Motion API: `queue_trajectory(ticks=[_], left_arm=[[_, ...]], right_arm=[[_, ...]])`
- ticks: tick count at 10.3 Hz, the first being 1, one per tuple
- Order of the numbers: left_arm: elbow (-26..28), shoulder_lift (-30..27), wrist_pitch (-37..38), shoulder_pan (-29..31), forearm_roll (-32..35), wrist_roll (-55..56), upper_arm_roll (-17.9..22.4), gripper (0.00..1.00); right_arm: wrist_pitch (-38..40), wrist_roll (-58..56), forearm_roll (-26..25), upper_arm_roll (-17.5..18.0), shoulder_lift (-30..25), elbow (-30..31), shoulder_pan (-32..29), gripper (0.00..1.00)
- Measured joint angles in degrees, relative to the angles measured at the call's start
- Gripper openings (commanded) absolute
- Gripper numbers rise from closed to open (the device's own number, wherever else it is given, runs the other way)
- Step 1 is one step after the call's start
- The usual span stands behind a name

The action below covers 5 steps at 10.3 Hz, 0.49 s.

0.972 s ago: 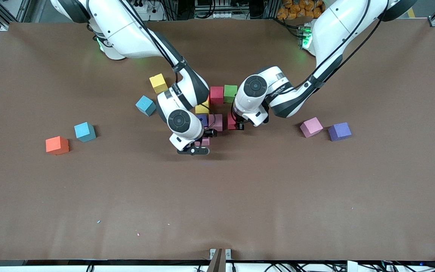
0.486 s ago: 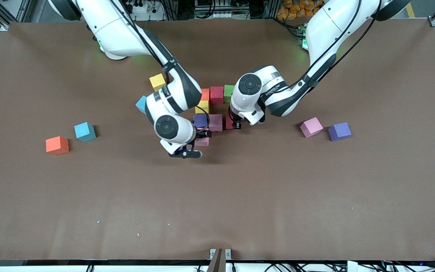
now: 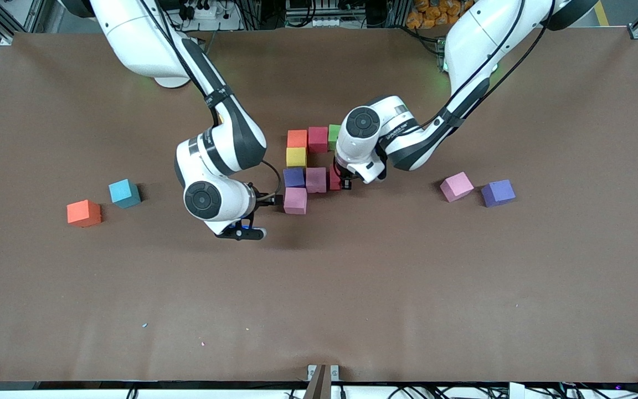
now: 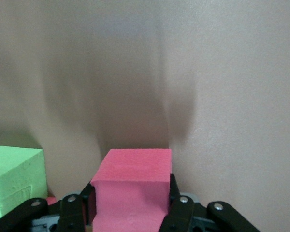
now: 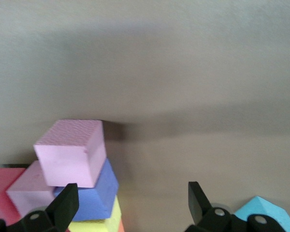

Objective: Arrange 11 blocks into digit 3
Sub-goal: 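Reach the cyan cube with the right gripper while the left gripper holds magenta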

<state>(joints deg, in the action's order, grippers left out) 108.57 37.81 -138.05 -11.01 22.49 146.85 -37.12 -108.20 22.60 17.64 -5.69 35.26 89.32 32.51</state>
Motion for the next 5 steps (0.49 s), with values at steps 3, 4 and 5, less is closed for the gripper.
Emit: queue_trajectory(ticks=[3,4,5], left_arm=[[-0.89,0.76,0.0,-0.15,0.0,0.0,0.08,0.0],[-1.34,1.21,0.0,-0.4,0.0,0.0,0.18,0.0],[-1.65,1.49,0.0,-0.84,0.0,0.0,0.68,0.0]], right_arm=[[-3.16,-4.55,-5.43,0.14,-6.02,9.99,0.37,1.0],[-5.8,-7.21,-5.5,0.1,-8.98,15.28,0.31,1.0],[-8.16,-8.51,-5.52,0.08,-11.88,20.79,0.24,1.0]])
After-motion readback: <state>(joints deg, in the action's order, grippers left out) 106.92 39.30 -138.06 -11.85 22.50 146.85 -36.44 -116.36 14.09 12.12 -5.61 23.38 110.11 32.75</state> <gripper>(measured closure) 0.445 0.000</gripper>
